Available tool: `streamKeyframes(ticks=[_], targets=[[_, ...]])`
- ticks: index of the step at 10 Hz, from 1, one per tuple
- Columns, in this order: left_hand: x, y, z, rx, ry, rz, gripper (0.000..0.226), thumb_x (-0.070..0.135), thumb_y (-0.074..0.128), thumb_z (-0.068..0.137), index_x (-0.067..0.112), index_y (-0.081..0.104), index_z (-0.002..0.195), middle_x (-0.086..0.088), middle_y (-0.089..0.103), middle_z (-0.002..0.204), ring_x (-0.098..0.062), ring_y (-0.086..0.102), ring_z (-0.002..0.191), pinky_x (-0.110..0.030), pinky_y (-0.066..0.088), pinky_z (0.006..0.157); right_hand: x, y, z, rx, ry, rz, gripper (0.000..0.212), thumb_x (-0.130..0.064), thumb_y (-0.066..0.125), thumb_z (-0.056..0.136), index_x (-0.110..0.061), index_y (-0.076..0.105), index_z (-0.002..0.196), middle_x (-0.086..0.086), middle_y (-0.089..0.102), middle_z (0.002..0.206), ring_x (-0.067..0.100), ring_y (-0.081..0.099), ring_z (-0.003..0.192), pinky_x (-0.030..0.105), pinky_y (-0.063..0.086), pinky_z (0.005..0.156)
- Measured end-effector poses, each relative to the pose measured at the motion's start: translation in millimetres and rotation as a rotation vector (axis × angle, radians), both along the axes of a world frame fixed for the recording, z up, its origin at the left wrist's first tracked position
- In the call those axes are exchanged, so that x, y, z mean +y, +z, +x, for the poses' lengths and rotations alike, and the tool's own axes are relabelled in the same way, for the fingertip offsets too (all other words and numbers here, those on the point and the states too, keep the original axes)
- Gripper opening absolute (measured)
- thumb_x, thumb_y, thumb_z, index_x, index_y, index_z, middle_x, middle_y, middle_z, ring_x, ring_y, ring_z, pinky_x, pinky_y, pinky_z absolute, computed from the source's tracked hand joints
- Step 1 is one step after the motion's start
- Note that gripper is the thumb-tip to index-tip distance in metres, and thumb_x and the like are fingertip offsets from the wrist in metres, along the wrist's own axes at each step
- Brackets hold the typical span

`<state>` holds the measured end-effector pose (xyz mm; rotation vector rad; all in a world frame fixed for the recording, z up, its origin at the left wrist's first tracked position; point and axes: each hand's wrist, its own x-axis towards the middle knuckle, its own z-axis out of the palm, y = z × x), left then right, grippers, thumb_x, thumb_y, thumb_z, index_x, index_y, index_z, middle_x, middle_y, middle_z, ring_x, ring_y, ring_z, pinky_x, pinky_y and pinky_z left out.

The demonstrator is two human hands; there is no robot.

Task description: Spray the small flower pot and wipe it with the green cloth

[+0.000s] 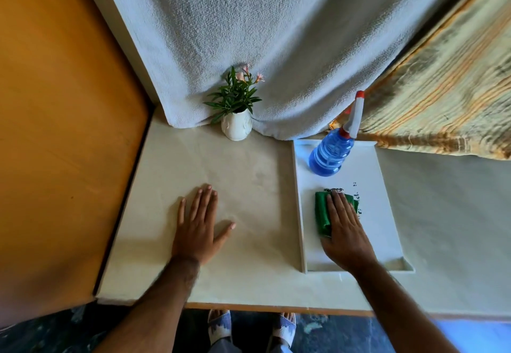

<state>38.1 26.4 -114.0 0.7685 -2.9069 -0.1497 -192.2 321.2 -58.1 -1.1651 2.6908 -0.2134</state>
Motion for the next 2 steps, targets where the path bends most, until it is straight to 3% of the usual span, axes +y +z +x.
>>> streamKeyframes(ticks=[1, 2], targets=[[-1, 0, 0, -0.074, -0.011, 0.045, 0.092, 0.075, 0.033, 0.1, 0.007, 0.039, 0.161, -0.014, 0.038, 0.17, -0.032, 0.04, 0.155, -0.065, 0.034, 0.122, 2, 5, -1, -0.033, 0.036, 0.092, 0.097, -0.056, 0.043, 0.086, -0.004, 0.008, 0.16, 0.01, -0.003, 0.168, 0.026, -0.004, 0.156, 0.045, 0.01, 0.128], [-1, 7, -6, -0.142, -0.005, 0.126, 0.107, 0.086, 0.009, 0.095, 0.007, 0.038, 0.161, -0.012, 0.036, 0.171, -0.032, 0.04, 0.156, -0.066, 0.026, 0.125, -8, 25, 1, -0.003, 0.055, 0.131, 0.111, -0.084, 0.034, 0.087, -0.007, 0.001, 0.161, 0.008, -0.008, 0.168, 0.022, -0.007, 0.156, 0.04, 0.002, 0.127]])
